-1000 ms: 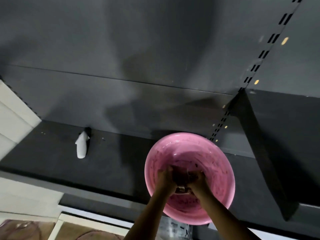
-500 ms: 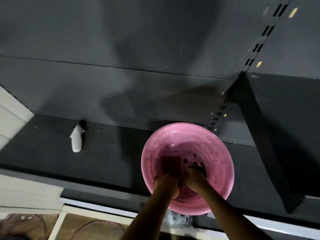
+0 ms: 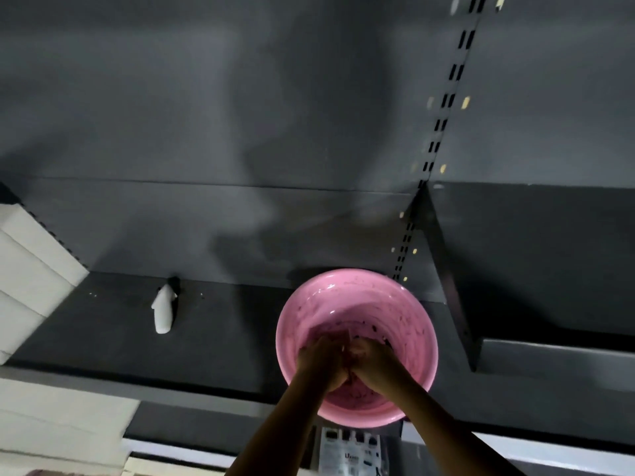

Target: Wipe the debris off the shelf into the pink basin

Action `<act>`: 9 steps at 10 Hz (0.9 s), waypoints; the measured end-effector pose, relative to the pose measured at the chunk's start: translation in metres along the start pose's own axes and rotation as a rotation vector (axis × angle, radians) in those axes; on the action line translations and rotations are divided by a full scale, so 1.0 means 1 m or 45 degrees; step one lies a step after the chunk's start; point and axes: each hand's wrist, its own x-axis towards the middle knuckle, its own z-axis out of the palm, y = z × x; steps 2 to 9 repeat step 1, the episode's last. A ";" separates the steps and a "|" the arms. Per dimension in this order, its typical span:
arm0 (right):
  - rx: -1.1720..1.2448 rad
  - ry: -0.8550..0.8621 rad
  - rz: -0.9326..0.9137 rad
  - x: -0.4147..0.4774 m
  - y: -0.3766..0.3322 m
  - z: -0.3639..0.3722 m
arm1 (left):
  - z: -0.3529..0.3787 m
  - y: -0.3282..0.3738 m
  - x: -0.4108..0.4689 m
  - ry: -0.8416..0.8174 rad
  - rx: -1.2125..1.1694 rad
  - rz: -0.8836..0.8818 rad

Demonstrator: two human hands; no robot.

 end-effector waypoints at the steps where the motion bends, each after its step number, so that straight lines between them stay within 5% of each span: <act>1: 0.082 0.056 -0.172 -0.024 -0.037 -0.024 | -0.023 0.014 -0.014 0.035 0.069 0.026; 9: 0.082 0.056 -0.172 -0.024 -0.037 -0.024 | -0.023 0.014 -0.014 0.035 0.069 0.026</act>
